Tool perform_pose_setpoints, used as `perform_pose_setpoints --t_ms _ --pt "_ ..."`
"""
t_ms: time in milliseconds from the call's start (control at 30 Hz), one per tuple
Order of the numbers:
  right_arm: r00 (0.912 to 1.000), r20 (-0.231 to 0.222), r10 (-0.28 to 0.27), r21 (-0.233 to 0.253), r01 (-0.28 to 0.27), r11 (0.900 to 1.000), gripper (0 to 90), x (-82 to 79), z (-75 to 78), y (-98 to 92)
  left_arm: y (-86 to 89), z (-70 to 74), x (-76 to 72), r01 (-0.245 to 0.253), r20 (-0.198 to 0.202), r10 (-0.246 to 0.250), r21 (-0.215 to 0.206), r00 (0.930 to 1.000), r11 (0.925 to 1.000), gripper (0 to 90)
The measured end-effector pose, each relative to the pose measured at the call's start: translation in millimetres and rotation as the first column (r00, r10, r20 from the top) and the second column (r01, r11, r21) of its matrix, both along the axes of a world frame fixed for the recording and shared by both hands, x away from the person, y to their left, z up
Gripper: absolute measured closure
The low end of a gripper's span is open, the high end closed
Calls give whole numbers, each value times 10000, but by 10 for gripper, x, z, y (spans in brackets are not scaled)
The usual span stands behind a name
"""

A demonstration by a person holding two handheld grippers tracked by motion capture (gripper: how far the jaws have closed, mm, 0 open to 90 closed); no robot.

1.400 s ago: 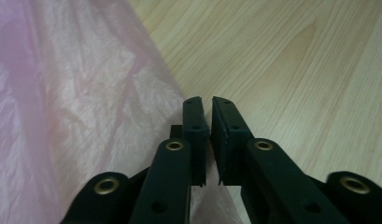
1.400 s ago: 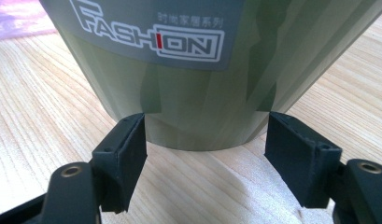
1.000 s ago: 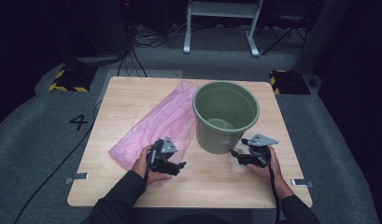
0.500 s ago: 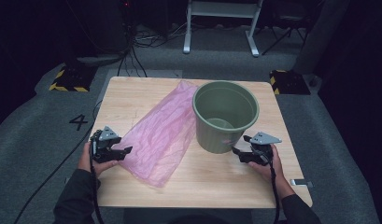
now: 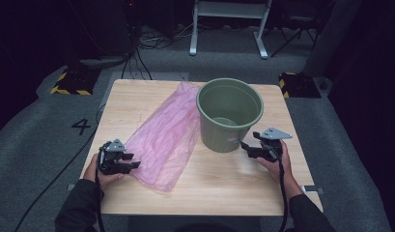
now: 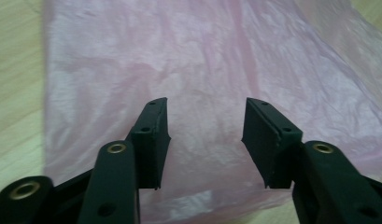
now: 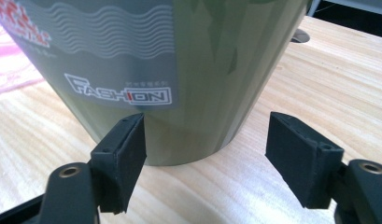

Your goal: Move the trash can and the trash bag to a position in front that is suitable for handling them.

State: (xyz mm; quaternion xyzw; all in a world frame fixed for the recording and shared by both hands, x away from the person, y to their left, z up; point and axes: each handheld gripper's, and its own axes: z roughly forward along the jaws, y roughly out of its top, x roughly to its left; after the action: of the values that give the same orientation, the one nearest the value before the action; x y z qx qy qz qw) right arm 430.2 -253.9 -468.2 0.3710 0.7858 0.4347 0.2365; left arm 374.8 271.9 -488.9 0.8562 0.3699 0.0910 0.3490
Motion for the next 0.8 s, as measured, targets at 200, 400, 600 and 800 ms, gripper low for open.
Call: perform_pose_setpoints --t_ms 200,400,600,800 --pt "10000 -8 -55 125 55 9999 302 72 0 59 -188 -15 -57 621 -38 -621 -33 9981 9981 594" --pt "10000 -64 -13 122 14 9999 310 48 14 55 -503 -21 -137 1292 52 -1292 12 9916 9916 586" --pt "9993 -361 137 250 -128 9996 313 -18 47 -18 -971 -19 -238 2171 210 -2176 256 9758 9758 557" --pt "9972 -501 550 -153 -559 9983 323 -158 23 -61 -1399 -13 -275 2439 375 -2465 632 9684 9677 528"
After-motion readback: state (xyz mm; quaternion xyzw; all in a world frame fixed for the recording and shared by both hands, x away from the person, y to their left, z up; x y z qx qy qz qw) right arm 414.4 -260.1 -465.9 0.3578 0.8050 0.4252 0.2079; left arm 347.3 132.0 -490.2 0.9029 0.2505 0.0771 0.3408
